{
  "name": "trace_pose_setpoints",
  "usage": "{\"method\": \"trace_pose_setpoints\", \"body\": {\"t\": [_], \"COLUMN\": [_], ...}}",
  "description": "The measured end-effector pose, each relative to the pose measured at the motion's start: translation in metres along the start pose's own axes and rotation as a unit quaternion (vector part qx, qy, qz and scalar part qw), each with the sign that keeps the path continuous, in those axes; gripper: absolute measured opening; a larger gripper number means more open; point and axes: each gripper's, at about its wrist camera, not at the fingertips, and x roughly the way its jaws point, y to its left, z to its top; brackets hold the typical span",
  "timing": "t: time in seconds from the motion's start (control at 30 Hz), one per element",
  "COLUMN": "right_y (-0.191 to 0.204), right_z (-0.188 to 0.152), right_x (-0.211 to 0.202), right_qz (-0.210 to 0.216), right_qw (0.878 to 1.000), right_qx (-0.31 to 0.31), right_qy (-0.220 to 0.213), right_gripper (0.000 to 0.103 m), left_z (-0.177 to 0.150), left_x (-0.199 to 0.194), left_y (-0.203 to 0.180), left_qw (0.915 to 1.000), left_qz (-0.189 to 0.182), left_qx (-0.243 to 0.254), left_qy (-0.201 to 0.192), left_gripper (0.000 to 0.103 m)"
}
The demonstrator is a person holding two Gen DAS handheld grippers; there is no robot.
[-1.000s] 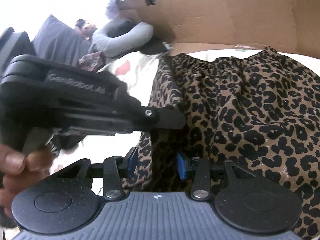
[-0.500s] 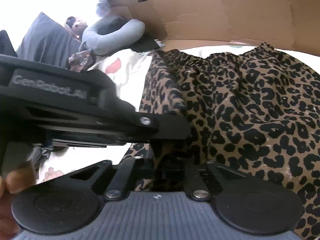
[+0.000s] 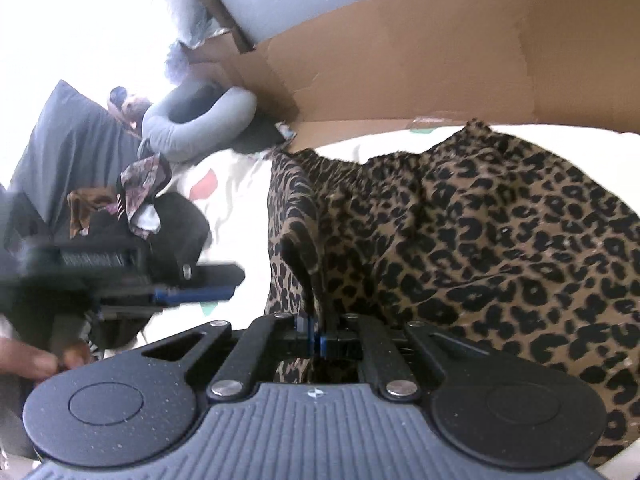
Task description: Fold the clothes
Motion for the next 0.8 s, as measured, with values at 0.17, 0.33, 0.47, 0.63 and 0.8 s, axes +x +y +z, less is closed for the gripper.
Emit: {"method": "trace_pose_setpoints", "body": {"t": [0.17, 0.33, 0.47, 0.63, 0.8], "right_y": [-0.018, -0.035, -0.049, -0.071, -0.094], "right_z": [0.008, 0.015, 0.018, 0.018, 0.015], "right_x": [-0.018, -0.036, -0.049, -0.062, -0.072], "right_qz": [-0.017, -0.036, -0.052, -0.077, -0.104], "right_qw": [1.000, 0.999, 0.997, 0.995, 0.991], "right_qx": [0.014, 0.025, 0.035, 0.052, 0.071], "right_qy": [-0.011, -0.024, -0.033, -0.041, -0.042], "right_gripper": [0.001, 0.001, 0.001, 0.001, 0.001], "left_z": [-0.007, -0.013, -0.016, -0.021, -0.028], "left_x": [0.008, 0.014, 0.018, 0.024, 0.028], "left_y": [0.007, 0.006, 0.002, -0.008, -0.009], "left_qw": [0.9993, 0.9988, 0.9979, 0.9959, 0.9929], "left_qz": [0.031, 0.033, 0.036, 0.041, 0.038], "left_qx": [0.002, 0.004, 0.021, 0.052, 0.070], "left_qy": [0.019, 0.037, 0.049, 0.062, 0.089], "left_gripper": [0.038, 0.038, 0.038, 0.038, 0.039]}}
